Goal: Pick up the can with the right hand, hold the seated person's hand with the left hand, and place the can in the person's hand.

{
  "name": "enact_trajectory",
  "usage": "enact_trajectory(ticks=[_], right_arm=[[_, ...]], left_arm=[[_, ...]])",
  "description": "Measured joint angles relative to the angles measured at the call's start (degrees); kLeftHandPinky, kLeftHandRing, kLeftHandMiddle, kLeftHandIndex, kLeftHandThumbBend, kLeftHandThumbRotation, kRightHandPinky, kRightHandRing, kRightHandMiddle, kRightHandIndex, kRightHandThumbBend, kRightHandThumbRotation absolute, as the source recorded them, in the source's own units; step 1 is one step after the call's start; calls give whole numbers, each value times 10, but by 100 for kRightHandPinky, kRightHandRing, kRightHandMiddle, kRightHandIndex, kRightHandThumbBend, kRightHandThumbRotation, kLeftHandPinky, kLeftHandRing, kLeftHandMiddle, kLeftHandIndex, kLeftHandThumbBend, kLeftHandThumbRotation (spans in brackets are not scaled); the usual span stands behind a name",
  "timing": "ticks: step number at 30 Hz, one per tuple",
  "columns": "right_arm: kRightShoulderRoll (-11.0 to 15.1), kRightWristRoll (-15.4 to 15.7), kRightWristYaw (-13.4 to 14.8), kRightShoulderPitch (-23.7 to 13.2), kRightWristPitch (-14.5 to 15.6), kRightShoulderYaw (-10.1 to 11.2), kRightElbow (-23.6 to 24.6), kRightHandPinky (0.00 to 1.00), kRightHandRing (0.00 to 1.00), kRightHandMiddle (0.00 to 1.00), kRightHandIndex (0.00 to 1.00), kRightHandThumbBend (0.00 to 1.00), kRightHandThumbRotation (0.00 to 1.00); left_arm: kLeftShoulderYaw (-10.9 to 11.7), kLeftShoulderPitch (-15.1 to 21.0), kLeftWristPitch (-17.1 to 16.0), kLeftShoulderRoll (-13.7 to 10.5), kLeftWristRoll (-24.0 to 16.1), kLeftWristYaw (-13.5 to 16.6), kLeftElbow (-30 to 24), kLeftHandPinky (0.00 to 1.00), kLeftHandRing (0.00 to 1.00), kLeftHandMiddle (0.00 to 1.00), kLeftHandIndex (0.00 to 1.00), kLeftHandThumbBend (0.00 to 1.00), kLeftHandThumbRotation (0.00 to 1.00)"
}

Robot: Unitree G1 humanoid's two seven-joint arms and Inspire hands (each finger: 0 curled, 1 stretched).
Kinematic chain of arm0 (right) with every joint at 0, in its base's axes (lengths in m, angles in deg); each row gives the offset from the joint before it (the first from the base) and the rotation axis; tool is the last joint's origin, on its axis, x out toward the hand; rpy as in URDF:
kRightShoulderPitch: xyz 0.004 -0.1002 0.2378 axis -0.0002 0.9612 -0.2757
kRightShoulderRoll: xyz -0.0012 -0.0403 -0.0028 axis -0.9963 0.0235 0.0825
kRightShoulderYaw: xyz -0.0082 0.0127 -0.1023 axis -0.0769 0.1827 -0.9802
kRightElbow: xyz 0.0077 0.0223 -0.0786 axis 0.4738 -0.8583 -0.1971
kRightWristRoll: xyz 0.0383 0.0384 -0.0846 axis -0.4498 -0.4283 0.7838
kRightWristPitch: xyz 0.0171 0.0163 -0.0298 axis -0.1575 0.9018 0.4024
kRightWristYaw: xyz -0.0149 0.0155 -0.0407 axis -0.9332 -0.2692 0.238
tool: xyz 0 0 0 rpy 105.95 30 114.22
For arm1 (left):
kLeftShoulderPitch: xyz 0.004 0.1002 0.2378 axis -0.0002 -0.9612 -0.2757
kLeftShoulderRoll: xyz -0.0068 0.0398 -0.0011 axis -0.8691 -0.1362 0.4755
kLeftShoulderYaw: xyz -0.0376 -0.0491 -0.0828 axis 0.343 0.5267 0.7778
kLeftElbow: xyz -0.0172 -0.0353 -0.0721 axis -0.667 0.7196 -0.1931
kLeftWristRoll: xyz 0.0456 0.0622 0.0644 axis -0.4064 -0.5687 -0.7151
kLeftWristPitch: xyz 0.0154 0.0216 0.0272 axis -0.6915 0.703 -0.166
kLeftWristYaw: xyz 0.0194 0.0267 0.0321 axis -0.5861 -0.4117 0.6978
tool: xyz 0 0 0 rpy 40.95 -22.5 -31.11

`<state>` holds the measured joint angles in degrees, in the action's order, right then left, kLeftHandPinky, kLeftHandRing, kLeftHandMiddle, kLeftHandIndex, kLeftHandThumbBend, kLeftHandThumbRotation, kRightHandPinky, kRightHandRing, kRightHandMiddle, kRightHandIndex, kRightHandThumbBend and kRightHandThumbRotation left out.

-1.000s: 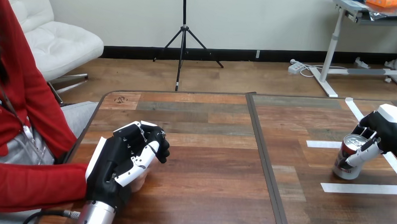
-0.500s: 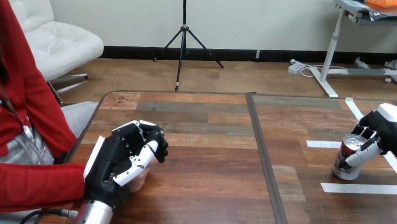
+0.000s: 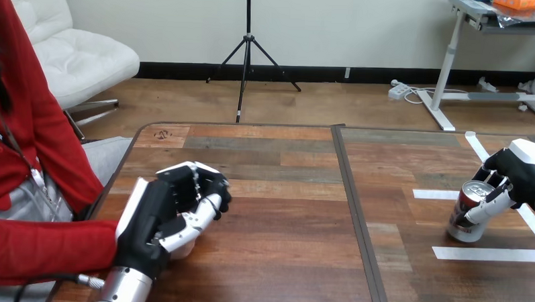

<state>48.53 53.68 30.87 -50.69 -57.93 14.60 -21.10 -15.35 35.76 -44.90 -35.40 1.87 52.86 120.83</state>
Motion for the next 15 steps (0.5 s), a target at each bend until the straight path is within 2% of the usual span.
enact_trajectory(ticks=[6, 7, 15], right_arm=[[0, -3, -10, 0, 0, 0, 0, 37, 40, 46, 47, 78, 0], [0, -4, -12, 0, 0, 0, 0, 35, 39, 45, 47, 79, 0], [0, -4, -23, 0, 0, 0, 0, 34, 39, 44, 48, 79, 0]], left_arm=[[0, -15, 7, -17, -102, 45, -45, 47, 56, 57, 55, 68, 20], [1, -18, 10, -20, -116, 51, -55, 49, 58, 61, 58, 74, 22], [3, -42, 44, -43, -207, 68, -126, 54, 64, 68, 66, 90, 28]])
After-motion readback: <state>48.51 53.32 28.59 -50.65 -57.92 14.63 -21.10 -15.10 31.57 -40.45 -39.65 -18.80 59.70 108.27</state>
